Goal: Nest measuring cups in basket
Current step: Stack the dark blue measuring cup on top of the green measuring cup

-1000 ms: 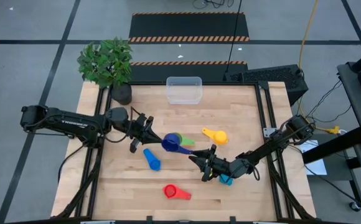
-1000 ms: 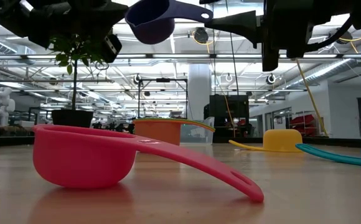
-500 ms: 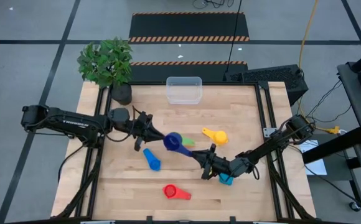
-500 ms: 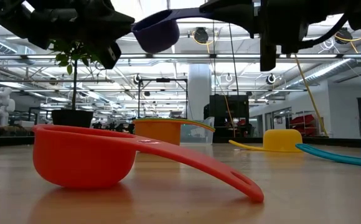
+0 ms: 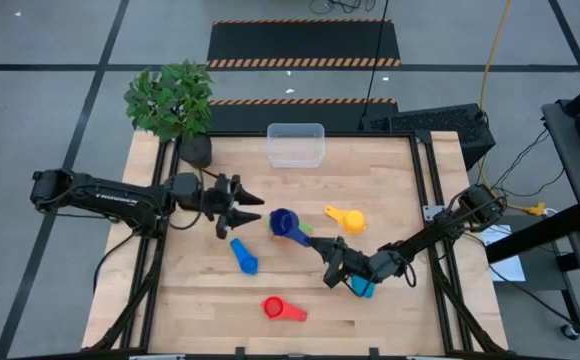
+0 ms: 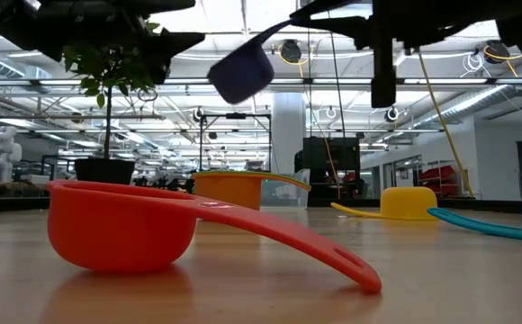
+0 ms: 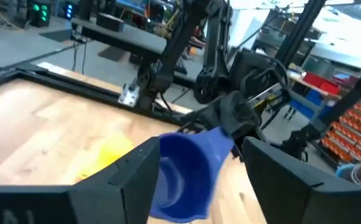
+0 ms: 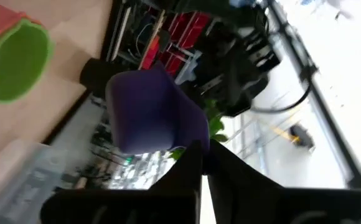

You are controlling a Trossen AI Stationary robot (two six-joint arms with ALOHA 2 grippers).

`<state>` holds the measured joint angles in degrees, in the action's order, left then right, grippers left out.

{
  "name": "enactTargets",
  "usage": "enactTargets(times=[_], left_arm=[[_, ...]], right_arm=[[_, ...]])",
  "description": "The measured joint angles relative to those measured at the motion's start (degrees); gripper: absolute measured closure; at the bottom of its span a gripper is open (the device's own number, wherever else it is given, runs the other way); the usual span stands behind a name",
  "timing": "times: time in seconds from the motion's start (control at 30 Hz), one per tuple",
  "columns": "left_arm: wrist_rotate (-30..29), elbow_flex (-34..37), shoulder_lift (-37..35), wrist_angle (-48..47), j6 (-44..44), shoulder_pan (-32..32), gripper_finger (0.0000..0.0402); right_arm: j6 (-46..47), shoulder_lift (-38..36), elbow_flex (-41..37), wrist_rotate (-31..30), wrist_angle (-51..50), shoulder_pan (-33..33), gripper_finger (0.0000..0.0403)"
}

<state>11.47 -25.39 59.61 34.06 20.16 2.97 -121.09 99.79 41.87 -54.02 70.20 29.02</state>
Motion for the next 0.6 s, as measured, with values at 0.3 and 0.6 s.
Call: enactTargets(times=[0.3,0.6], left_arm=[[-0.53,0.00,-6.66,-2.70,-1.03,-0.99,0.0147],[-2.23,0.00,-9.11,-6.20,-2.43,-1.23,0.0147]], right_arm=[[15.69,-0.12,0.00,3.15,-0.13,-4.19,0.0403],[35.71,-7.71,-0.15,10.09,-12.53,-6.67,0.0403]])
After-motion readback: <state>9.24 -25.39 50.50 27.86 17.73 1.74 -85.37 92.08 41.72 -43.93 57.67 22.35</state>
